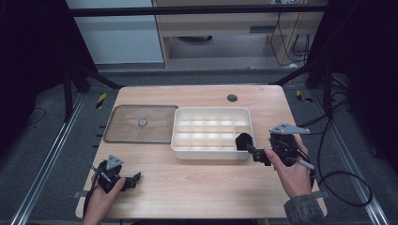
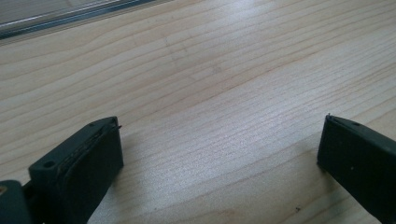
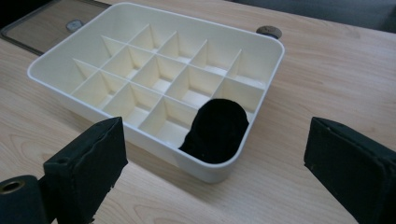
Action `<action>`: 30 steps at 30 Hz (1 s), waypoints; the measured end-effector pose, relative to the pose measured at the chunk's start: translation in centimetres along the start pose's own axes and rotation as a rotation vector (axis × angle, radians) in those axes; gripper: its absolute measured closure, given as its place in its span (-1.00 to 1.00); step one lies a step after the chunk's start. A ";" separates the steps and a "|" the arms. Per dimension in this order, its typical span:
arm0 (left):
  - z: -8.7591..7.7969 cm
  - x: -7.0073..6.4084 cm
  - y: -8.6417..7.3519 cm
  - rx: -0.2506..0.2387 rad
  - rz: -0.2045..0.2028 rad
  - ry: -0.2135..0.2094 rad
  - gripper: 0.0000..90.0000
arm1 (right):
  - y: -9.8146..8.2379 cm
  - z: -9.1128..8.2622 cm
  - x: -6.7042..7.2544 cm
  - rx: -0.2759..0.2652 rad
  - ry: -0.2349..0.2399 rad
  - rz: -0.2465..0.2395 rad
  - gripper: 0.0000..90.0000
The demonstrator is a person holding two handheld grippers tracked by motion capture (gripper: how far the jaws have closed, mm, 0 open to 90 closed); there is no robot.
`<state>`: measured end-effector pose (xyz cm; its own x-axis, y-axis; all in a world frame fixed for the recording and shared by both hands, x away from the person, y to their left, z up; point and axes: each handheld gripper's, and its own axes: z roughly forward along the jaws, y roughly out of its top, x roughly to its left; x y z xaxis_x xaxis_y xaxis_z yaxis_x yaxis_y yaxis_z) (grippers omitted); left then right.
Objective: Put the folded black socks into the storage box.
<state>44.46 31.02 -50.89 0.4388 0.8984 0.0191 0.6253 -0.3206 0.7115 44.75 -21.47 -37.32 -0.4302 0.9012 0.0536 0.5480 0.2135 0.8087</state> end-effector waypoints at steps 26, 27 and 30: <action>0.0 -0.1 0.0 0.001 0.002 -0.003 -1.00 | -6.8 1.4 -2.2 0.082 -0.085 -0.019 -0.77; 0.0 -0.1 0.0 0.001 0.002 -0.003 -1.00 | -7.1 1.6 -2.4 0.083 -0.087 -0.020 -0.78; 0.0 -0.1 0.0 0.001 0.002 -0.002 -1.00 | -7.8 2.0 -2.7 0.083 -0.090 -0.019 -0.80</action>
<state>44.35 30.94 -50.89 0.4417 0.8970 0.0192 0.6249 -0.3229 0.7108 43.06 -24.85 -44.93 -0.3769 0.9261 -0.0172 0.5993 0.2580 0.7578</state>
